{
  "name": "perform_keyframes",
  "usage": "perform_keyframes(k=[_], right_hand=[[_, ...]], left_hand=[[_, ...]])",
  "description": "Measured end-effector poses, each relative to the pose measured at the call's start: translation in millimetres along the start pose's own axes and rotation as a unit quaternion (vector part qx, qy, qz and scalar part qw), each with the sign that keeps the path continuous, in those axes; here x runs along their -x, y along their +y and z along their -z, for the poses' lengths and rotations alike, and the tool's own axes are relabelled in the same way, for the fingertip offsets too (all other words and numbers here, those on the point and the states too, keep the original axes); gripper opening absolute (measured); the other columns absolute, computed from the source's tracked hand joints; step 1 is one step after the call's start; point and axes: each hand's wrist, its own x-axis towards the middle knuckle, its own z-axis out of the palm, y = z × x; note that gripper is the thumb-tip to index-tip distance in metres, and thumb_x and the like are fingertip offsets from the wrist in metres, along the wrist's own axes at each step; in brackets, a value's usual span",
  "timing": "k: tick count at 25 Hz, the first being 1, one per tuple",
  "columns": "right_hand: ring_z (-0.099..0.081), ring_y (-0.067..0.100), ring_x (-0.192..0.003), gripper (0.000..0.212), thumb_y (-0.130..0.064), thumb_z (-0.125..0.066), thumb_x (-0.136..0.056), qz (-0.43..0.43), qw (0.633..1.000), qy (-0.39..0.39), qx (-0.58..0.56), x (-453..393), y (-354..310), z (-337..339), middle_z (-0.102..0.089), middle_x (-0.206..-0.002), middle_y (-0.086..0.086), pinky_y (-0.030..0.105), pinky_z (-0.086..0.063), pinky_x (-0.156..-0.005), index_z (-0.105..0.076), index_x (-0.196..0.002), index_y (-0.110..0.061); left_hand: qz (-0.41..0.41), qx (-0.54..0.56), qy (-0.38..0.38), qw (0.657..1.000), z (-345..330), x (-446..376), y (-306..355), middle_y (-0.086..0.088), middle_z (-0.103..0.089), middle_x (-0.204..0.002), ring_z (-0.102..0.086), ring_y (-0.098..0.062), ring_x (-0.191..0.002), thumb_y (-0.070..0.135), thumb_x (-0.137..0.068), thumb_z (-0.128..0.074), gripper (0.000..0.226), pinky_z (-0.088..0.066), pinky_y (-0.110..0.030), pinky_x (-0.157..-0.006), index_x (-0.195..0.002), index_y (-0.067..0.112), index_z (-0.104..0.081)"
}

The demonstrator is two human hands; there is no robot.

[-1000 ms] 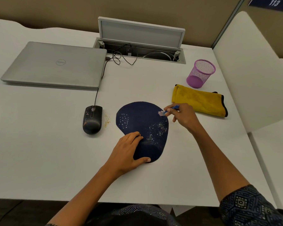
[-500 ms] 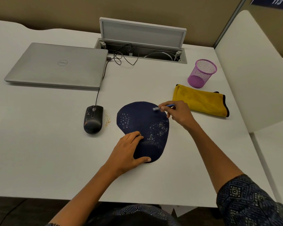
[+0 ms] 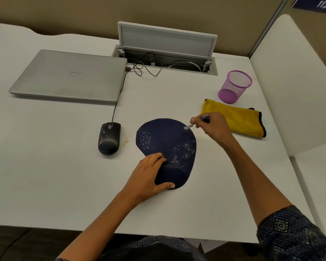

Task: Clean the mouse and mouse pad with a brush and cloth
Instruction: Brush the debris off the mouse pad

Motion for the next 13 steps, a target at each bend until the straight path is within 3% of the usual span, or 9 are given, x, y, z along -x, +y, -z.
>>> perform_keyframes(k=[4, 6, 10, 13], right_hand=[[-0.056, -0.006, -0.057, 0.014, -0.013, -0.062, -0.086, 0.000, 1.000, -0.019, 0.009, 1.1, 0.2, -15.2, -0.059, -0.061, -0.018, 0.001, -0.038, -0.055, -0.075, -0.083, -0.008], [-0.057, -0.004, -0.059, 0.013, -0.011, -0.062, -0.084, -0.018, 0.999, -0.025, 0.035, 4.7, 10.9, -8.9, -0.062, -0.062, -0.010, 0.003, -0.037, -0.053, -0.075, -0.083, -0.007], [-0.058, 0.021, -0.073, 0.014, -0.014, -0.064, -0.083, -0.053, 0.995, -0.041, 0.069, 12.1, 26.2, 13.0, -0.068, -0.076, 0.013, 0.026, -0.042, -0.060, -0.075, -0.088, -0.007], [-0.058, 0.012, -0.071, 0.014, -0.015, -0.063, -0.086, -0.028, 0.999, -0.011, 0.016, 13.4, 20.0, 11.7, -0.066, -0.079, 0.005, 0.013, -0.043, -0.055, -0.074, -0.093, -0.008]], left_hand=[[0.003, 0.000, -0.005, 1.000, -0.3, -0.2, -0.2, 0.005, -0.030, -0.147, -0.027, -0.012, -0.133, 0.070, -0.075, -0.052, 0.080, -0.023, -0.026, -0.109, -0.138, 0.024, -0.035], [0.002, 0.000, -0.002, 1.000, -0.5, -0.2, -0.3, 0.005, -0.031, -0.146, -0.028, -0.011, -0.133, 0.070, -0.074, -0.053, 0.080, -0.023, -0.026, -0.109, -0.138, 0.024, -0.035], [-0.002, 0.003, 0.004, 1.000, -0.9, -0.2, -1.1, 0.005, -0.032, -0.145, -0.029, -0.011, -0.132, 0.069, -0.074, -0.054, 0.080, -0.022, -0.023, -0.107, -0.137, 0.023, -0.037], [0.001, 0.003, -0.001, 1.000, -0.6, 0.0, -0.7, 0.005, -0.032, -0.146, -0.028, -0.011, -0.132, 0.069, -0.074, -0.053, 0.080, -0.023, -0.025, -0.108, -0.138, 0.024, -0.036]])
